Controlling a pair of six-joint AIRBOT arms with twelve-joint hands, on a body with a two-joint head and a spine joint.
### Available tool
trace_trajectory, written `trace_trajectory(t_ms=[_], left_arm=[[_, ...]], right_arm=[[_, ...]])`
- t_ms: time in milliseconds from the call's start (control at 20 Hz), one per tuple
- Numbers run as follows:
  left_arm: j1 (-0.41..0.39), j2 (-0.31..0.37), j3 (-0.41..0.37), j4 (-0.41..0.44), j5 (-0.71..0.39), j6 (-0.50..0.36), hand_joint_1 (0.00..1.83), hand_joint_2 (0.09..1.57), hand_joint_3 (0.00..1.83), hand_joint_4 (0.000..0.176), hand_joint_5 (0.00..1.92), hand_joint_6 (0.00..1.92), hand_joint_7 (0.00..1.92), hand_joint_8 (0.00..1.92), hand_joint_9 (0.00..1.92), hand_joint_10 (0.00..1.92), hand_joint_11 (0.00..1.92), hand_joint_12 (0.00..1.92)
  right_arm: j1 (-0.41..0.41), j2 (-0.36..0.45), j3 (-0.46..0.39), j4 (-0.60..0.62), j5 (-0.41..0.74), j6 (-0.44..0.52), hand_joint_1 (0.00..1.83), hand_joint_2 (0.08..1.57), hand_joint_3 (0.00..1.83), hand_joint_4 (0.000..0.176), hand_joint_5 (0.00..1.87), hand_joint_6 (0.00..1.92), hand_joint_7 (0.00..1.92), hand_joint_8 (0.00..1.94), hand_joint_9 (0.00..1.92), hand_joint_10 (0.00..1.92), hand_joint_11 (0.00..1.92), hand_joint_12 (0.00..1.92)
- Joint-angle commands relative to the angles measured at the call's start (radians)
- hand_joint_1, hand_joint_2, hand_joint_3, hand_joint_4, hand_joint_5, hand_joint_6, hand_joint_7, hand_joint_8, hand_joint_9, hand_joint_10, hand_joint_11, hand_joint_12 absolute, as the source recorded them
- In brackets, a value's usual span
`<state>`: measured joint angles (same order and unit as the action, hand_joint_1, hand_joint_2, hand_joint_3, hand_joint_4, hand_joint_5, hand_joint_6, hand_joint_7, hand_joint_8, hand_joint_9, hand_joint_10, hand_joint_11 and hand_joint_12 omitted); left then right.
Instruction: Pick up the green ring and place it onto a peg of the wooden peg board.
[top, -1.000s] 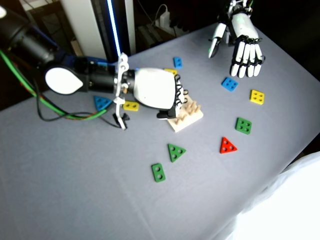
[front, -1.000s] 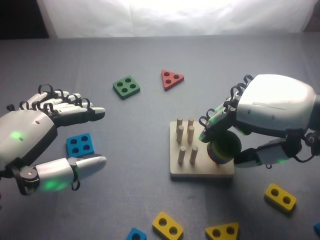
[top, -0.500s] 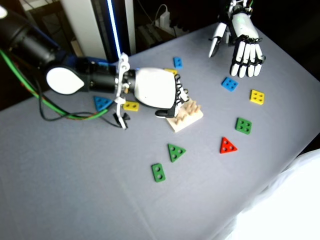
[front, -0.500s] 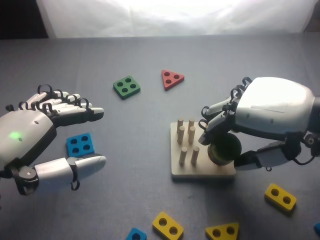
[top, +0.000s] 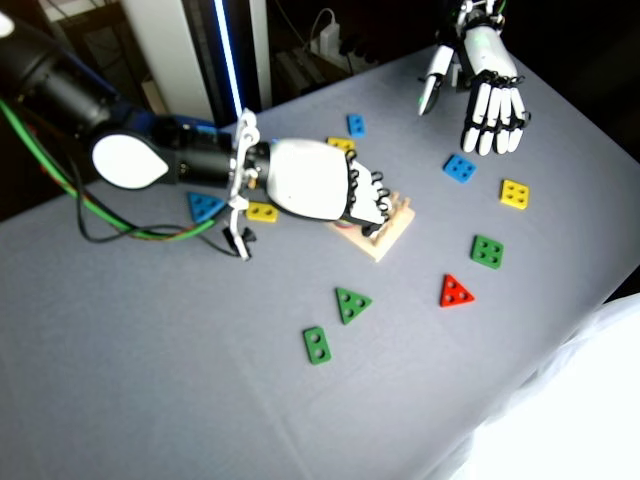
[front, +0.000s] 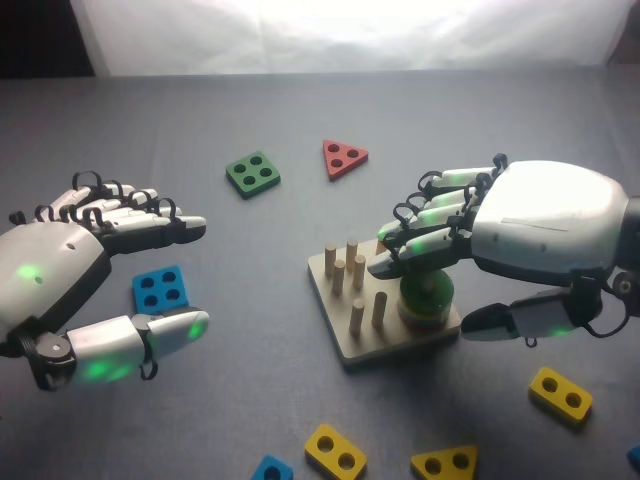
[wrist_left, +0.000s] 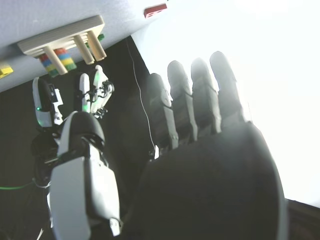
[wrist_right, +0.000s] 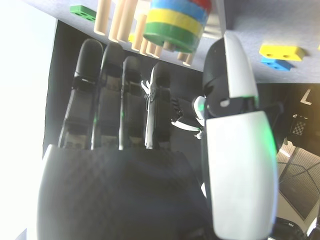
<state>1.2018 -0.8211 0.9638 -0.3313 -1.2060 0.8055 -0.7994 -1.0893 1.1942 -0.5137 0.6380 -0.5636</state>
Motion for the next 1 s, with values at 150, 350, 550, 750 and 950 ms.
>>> trace_trajectory(t_ms=[150,350,550,750,950], left_arm=[[-0.001,-0.007,-0.003,0.012,-0.141,-0.011,0.53,1.10,0.00,0.033,0.58,0.01,0.48,0.00,0.27,0.00,0.00,0.56],[0.008,-0.011,0.010,-0.002,-0.208,-0.072,0.68,1.10,0.00,0.000,0.55,0.00,0.45,0.00,0.30,0.01,0.00,0.71],[0.008,-0.012,0.012,0.008,-0.346,-0.132,0.72,1.14,0.01,0.024,0.26,0.00,0.26,0.00,0.20,0.00,0.00,0.42],[0.005,0.000,0.015,0.001,-0.516,-0.177,0.30,1.28,0.02,0.000,0.08,0.00,0.23,0.00,0.31,0.00,0.00,0.89],[-0.060,0.006,0.015,0.033,-0.529,-0.176,0.00,1.44,0.01,0.000,0.35,0.08,0.21,0.00,0.16,0.01,0.00,0.21]], right_arm=[[0.009,0.005,-0.013,0.054,0.163,0.017,1.06,1.06,0.00,0.073,0.53,0.00,0.42,0.00,0.52,0.09,0.19,1.20],[-0.043,0.074,-0.020,0.242,0.351,0.017,0.82,1.11,0.01,0.040,0.53,0.00,0.47,0.00,0.43,0.01,0.01,1.03],[-0.090,0.128,-0.037,0.433,0.622,0.018,0.68,1.27,0.00,0.000,0.45,0.00,0.49,0.00,0.49,0.00,0.25,0.62],[-0.143,0.169,-0.076,0.565,0.881,-0.014,0.77,1.34,0.00,0.000,0.37,0.00,0.51,0.00,0.63,0.00,0.52,0.25],[-0.208,0.218,-0.138,0.620,1.081,-0.072,0.78,1.32,0.00,0.000,0.17,0.00,0.48,0.00,0.64,0.00,0.60,0.07]])
